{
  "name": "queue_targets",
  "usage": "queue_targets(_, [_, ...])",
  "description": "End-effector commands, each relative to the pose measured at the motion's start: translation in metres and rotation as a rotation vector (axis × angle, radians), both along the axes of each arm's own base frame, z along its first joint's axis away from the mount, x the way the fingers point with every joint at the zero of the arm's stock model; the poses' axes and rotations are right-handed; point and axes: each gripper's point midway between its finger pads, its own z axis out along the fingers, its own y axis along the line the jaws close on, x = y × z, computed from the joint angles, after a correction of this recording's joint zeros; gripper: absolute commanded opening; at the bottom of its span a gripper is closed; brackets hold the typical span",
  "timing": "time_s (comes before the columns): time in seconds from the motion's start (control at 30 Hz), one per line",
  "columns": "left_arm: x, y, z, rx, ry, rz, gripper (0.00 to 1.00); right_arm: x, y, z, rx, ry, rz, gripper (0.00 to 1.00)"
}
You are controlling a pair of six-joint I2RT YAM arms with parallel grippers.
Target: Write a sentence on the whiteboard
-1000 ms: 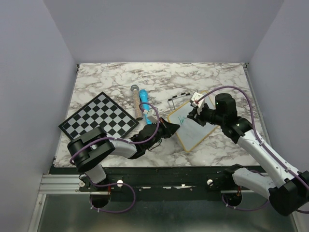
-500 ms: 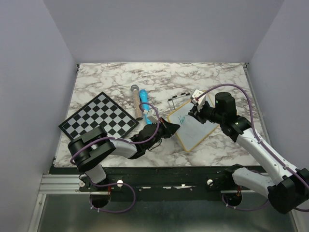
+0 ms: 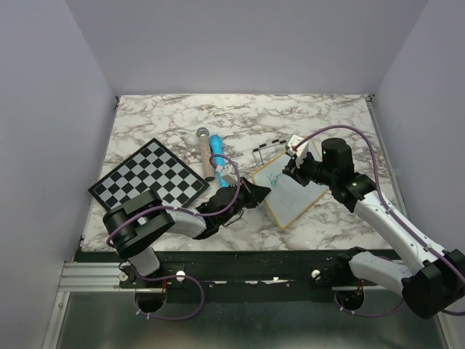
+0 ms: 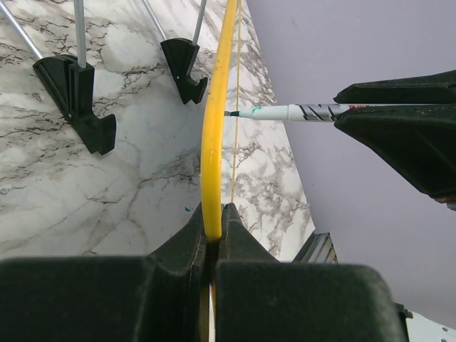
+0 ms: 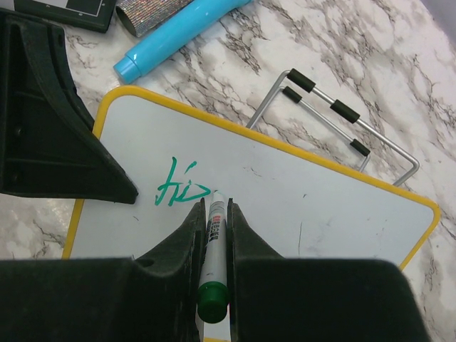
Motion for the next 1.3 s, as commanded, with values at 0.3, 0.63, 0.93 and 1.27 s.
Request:
queue_targets(0.3, [-0.006,0.002,-0.015,0.055,-0.001,-0.029,0.00,-0.014,-0.003,-0.005,-0.016,0.032,0.039,0.01])
queue_targets(0.63, [-0.006,0.001,-0.015,0.055,-0.003,-0.031,0.00,-0.033,-0.009,-0.023,-0.055,0.098,0.070,0.00])
queue_targets(0.93, [-0.006,0.001,-0.014,0.054,-0.004,-0.031,0.00,-0.036,-0.009,-0.023,-0.061,0.114,0.078,0.01])
queue_targets(1.27, [-0.006,0.001,-0.016,0.052,-0.002,-0.034,0.00,-0.004,-0.003,0.030,0.025,-0.038,0.000,0.00])
